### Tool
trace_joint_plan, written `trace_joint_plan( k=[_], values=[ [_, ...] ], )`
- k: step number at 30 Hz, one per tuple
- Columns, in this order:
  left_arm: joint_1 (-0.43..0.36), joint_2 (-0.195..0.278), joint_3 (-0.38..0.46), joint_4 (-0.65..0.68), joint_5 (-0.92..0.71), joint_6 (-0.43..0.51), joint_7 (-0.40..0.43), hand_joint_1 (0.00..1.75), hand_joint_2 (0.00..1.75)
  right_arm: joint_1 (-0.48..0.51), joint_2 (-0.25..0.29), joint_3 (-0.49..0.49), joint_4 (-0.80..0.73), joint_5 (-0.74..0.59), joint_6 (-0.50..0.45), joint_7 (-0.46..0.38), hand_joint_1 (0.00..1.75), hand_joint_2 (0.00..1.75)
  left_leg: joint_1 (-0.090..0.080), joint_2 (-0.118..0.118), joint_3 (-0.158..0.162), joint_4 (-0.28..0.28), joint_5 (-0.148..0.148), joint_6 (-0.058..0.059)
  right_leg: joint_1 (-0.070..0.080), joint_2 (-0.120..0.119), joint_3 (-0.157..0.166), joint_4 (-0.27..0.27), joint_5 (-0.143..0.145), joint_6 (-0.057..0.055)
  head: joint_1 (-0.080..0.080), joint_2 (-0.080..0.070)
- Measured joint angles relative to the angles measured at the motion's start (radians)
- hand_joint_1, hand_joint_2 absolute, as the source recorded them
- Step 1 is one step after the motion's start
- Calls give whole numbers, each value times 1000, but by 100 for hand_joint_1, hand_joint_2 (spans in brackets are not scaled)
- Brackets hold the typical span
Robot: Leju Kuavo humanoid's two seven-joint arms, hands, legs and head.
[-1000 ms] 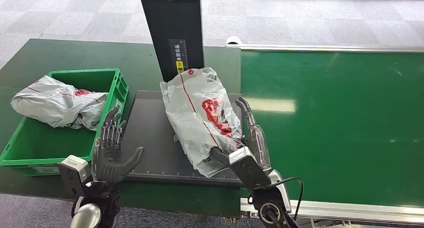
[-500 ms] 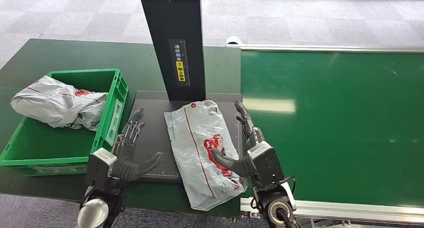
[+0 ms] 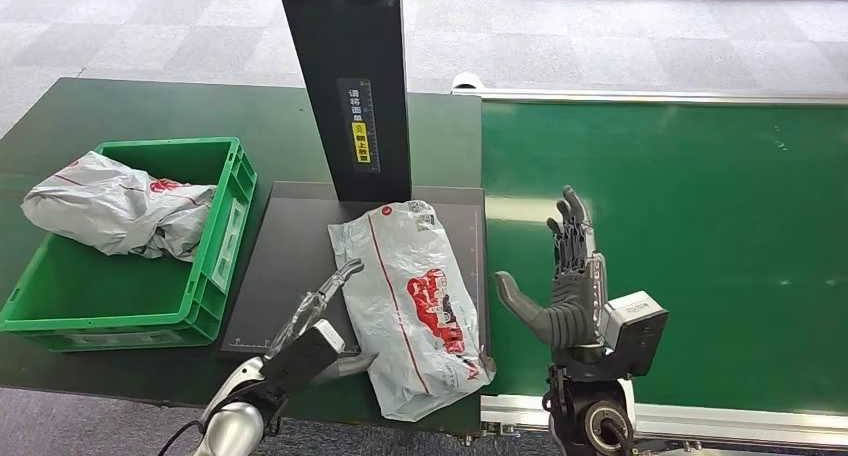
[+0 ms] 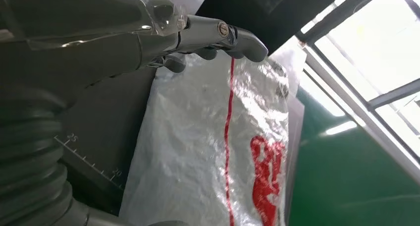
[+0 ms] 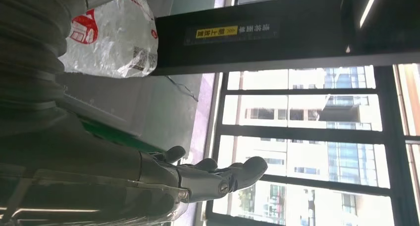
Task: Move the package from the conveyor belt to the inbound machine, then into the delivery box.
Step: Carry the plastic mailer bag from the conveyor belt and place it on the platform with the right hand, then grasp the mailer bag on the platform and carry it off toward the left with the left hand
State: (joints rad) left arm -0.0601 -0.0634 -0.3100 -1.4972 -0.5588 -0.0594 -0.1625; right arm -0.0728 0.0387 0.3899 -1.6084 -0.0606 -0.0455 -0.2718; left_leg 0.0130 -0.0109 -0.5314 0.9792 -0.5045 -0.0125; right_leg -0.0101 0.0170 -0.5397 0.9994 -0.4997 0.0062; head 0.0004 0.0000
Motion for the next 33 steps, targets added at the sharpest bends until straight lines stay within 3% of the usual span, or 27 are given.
trace_joint_plan(
  k=[8, 10, 12, 14, 27, 33],
  values=[
    [-68, 8, -72, 173, -114, 17, -4, 0, 175, 40, 0, -80, -34, 5, -12, -7, 0, 175, 0, 0, 0, 0, 0, 0, 0, 0, 0, 0, 0, 0, 0, 0],
    [-85, 6, -87, 211, -123, 17, -7, 72, 175, 50, 0, -93, -40, 6, -13, -9, 0, 175, 0, 0, 0, 0, 0, 0, 0, 0, 0, 0, 0, 0, 0, 0],
    [-100, 4, -100, 243, -130, 17, -10, 157, 175, 58, 0, -101, -45, 7, -13, -11, 0, 175, 0, 0, 0, 0, 0, 0, 0, 0, 0, 0, 0, 0, 0, 0],
    [-115, 1, -112, 273, -135, 15, -14, 173, 175, 66, 0, -109, -49, 8, -13, -13, 0, 175, 0, 0, 0, 0, 0, 0, 0, 0, 0, 0, 0, 0, 0, 0],
    [-183, -6, -160, 358, -168, 76, -55, 175, 175, 108, 5, -141, -79, 12, -15, -17, 0, 175, 0, 0, 2, 0, 0, 0, 0, -1, 2, 0, 0, 0, 0, 0],
    [-148, -1, -131, 246, -89, 185, -128, 175, 175, 139, 6, -159, -107, 22, -32, -21, 0, 175, 0, 0, 0, 0, 0, 0, 0, -1, 1, 0, 0, 0, 0, 0]
  ],
)
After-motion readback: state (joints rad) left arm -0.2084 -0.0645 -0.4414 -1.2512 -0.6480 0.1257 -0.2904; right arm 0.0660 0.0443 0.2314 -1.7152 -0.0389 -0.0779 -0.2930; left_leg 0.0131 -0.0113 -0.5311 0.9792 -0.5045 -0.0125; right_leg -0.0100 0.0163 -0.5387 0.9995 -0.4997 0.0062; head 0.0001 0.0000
